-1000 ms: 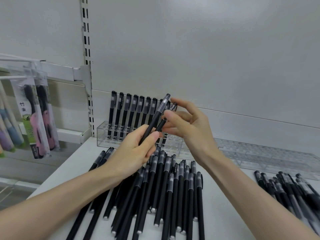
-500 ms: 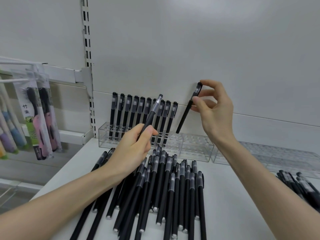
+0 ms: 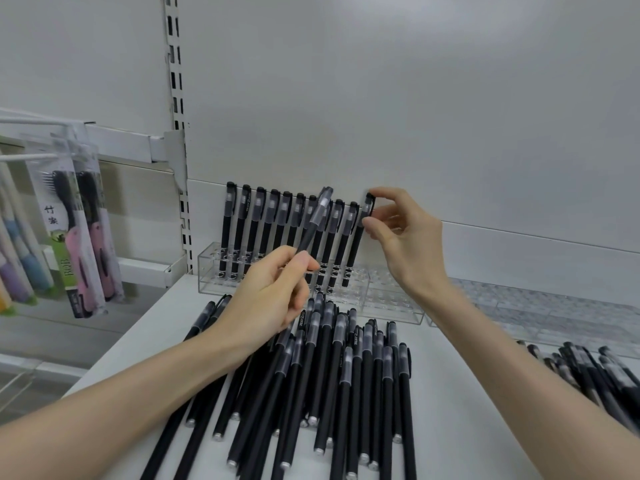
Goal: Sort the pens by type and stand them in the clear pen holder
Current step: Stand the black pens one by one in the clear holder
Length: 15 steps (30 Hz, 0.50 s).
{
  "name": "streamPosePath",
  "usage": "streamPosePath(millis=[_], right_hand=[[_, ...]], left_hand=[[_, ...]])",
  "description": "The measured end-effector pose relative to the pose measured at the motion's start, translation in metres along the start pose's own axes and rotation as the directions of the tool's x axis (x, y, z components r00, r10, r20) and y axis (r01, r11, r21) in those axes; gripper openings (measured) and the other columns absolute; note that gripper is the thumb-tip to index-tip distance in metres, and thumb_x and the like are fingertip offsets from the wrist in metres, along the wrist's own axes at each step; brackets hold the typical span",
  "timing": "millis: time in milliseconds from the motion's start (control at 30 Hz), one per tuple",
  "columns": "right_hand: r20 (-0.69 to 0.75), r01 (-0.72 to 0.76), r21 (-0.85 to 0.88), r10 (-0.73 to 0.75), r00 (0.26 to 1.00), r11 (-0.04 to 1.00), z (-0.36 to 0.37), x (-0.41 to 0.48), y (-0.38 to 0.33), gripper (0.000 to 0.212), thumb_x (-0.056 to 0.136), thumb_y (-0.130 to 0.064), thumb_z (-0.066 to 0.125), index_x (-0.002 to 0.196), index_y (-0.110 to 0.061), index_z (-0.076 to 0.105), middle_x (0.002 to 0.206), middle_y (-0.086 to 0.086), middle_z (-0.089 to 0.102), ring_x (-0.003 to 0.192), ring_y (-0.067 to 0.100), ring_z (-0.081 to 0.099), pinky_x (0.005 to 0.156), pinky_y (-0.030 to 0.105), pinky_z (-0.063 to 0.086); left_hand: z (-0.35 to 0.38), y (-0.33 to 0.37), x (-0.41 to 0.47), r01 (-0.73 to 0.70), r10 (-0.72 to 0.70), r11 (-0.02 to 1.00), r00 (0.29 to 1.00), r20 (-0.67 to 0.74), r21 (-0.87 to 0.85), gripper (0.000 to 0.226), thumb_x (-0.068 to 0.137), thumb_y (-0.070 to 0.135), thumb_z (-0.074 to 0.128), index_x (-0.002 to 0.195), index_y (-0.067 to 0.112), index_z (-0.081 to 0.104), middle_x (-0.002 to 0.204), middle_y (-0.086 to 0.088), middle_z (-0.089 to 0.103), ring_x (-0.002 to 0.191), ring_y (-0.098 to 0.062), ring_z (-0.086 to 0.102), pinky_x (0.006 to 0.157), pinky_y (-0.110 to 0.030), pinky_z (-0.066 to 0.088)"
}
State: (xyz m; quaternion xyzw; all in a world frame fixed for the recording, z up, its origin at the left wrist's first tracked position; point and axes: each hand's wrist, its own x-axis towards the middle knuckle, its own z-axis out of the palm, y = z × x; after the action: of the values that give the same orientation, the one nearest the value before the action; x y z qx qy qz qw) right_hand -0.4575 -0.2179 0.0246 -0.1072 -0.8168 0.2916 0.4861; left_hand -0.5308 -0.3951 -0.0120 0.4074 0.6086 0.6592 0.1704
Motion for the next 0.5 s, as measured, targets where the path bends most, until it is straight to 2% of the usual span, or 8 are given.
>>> streamPosePath(millis=[133, 267, 500], right_hand=[[0.018, -0.015, -0.038, 0.015, 1.000, 0.999, -0.0014, 0.0015, 0.0013, 0.032, 0.085, -0.004, 0.066, 0.111, -0.023, 0.063, 0.077, 0.001, 0.067, 0.072, 0.016, 0.065, 0.077, 0.036, 0.056], [0.037, -0.010, -0.065, 0.012, 0.999, 0.998, -0.0030, 0.0037, 0.0008, 0.032, 0.085, -0.004, 0.067, 0.110, -0.023, 0.064, 0.072, -0.002, 0.067, 0.068, 0.014, 0.065, 0.075, 0.038, 0.056], [0.079, -0.039, -0.060, 0.043, 0.996, 0.997, -0.0068, 0.0060, -0.0011, 0.031, 0.086, -0.003, 0.066, 0.109, -0.023, 0.063, 0.071, 0.001, 0.069, 0.069, 0.016, 0.067, 0.077, 0.042, 0.056]], left_hand=[[0.0011, 0.0000, 0.0002, 0.007, -0.007, 1.000, 1.000, 0.024, -0.011, 0.021, 0.098, 0.026, 0.042, 0.098, 0.013, 0.059, 0.056, 0.001, 0.035, 0.040, -0.007, 0.025, 0.038, -0.016, 0.023], [0.0011, 0.0003, -0.0002, 0.037, -0.036, 0.999, 0.999, 0.016, -0.022, 0.023, 0.099, 0.026, 0.041, 0.099, 0.013, 0.060, 0.059, -0.001, 0.031, 0.041, -0.007, 0.023, 0.037, -0.015, 0.023], [0.0016, 0.0016, -0.0013, 0.045, -0.045, 0.998, 0.999, 0.017, -0.031, 0.023, 0.099, 0.025, 0.040, 0.101, 0.015, 0.061, 0.056, 0.004, 0.039, 0.041, -0.006, 0.027, 0.038, -0.015, 0.024]])
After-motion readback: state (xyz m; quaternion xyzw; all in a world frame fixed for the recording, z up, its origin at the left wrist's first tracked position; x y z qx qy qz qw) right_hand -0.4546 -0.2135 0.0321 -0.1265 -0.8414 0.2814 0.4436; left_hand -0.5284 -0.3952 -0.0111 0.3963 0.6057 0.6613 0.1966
